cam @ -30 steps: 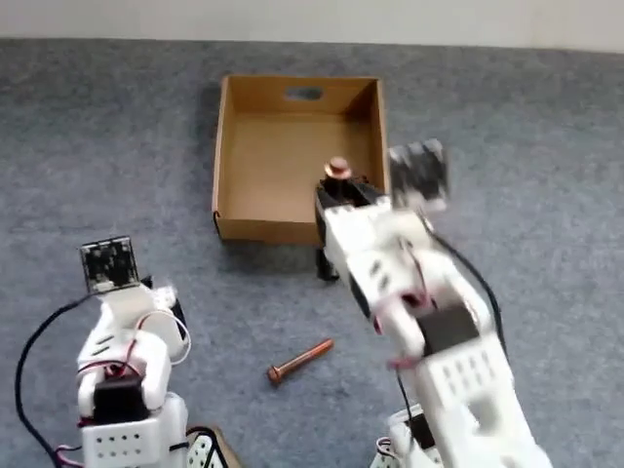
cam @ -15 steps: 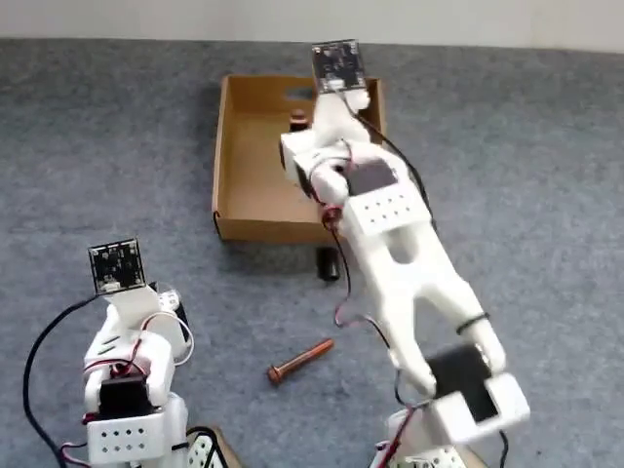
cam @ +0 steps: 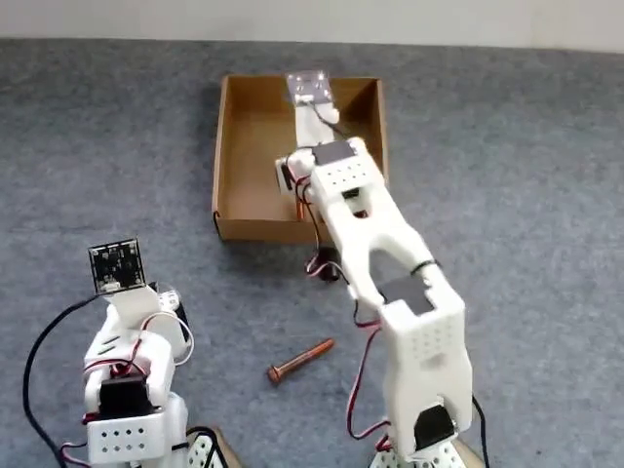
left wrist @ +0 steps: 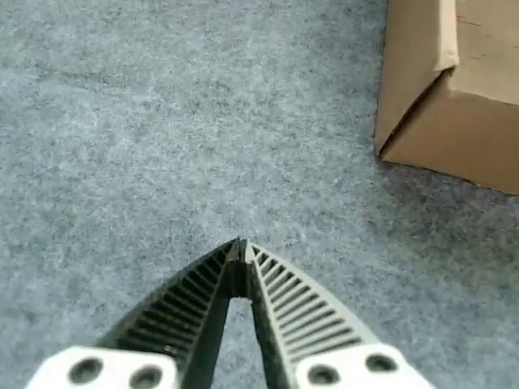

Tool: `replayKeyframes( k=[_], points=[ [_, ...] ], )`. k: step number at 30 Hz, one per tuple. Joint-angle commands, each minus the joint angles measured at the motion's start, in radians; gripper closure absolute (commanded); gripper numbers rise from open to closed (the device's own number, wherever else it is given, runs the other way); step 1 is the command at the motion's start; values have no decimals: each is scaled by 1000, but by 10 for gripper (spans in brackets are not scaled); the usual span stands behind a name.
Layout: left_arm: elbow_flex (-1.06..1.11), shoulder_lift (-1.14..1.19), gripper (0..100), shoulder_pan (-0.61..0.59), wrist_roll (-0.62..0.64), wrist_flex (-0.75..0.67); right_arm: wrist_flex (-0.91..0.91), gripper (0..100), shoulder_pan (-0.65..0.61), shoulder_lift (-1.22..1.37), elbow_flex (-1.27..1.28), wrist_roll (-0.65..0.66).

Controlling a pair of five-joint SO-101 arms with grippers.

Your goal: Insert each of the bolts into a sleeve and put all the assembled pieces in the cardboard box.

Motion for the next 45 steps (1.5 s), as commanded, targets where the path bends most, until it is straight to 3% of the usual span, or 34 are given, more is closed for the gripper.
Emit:
replayKeyframes(
  k=[1, 19, 26, 34, 40, 45],
  points=[
    [18, -7, 989, -4, -12, -21, 65, 991, 7, 15, -128, -12],
    [18, -7, 989, -4, -12, -21, 145, 987, 35, 133, -159, -14],
    [18, -7, 989, -4, -12, -23, 254, 767, 42, 122, -171, -11],
    [18, -7, 989, -4, -12, -23, 441, 829, 82, 19, -409, -8],
    [18, -7, 989, -4, -14, -25, 595, 961, 105, -68, -550, -6],
    [18, -7, 989, -4, -14, -25, 725, 929, 101, -107, -611, -6]
  ],
)
